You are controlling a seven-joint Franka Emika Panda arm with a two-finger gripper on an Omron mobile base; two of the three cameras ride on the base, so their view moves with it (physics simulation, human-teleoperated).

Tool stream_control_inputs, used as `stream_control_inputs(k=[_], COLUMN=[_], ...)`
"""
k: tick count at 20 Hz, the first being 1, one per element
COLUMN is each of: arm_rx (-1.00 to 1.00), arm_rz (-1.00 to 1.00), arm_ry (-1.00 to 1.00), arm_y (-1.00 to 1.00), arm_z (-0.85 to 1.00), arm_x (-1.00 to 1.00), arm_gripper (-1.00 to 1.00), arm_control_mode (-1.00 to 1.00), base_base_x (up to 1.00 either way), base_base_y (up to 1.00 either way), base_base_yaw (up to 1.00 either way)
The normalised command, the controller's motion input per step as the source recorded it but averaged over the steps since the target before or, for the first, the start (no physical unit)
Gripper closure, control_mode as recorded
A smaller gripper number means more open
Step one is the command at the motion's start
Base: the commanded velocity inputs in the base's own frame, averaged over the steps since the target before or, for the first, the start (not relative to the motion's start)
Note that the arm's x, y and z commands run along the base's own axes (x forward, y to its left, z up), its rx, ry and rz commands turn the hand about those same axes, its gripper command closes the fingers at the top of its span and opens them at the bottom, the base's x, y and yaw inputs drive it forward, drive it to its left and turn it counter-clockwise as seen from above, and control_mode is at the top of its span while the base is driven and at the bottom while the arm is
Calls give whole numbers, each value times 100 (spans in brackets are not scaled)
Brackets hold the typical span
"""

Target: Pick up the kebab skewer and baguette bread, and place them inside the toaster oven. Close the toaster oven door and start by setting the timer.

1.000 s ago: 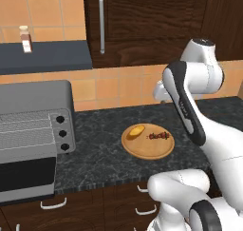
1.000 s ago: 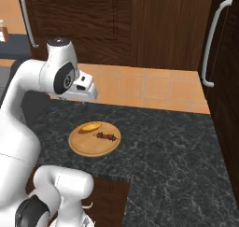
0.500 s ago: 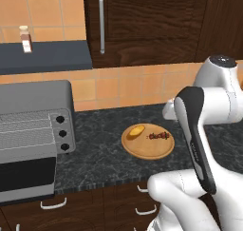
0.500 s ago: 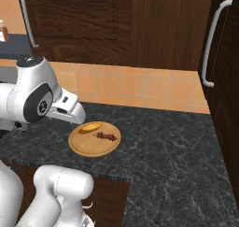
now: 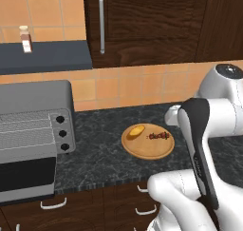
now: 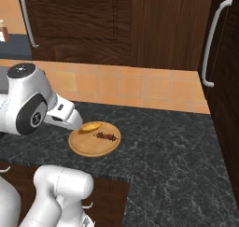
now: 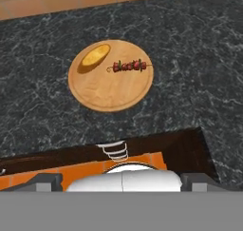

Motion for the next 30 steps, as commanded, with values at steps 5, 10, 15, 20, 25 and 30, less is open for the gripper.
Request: stream_control_inputs(k=[5, 10, 15, 20, 25, 30], arm_rx=[-1, -9, 0, 8, 0, 0], arm_rz=[0, 1, 0, 0, 0, 0], arm_ry=[0, 0, 0, 0, 0, 0], arm_y=[22, 97, 16, -65, -4, 0], arm_z=[0, -6, 0, 0, 0, 0], arm_x=[-46, -17, 29, 1, 0, 0], arm_gripper=[-100, -100, -100, -100, -100, -100], arm_control_mode=[-100, -100, -100, -100, -100, -100], base_base_x=[0, 0, 0, 0, 0, 0], base_base_y=[0, 0, 0, 0, 0, 0], base_base_yaw=[0, 0, 0, 0, 0, 0])
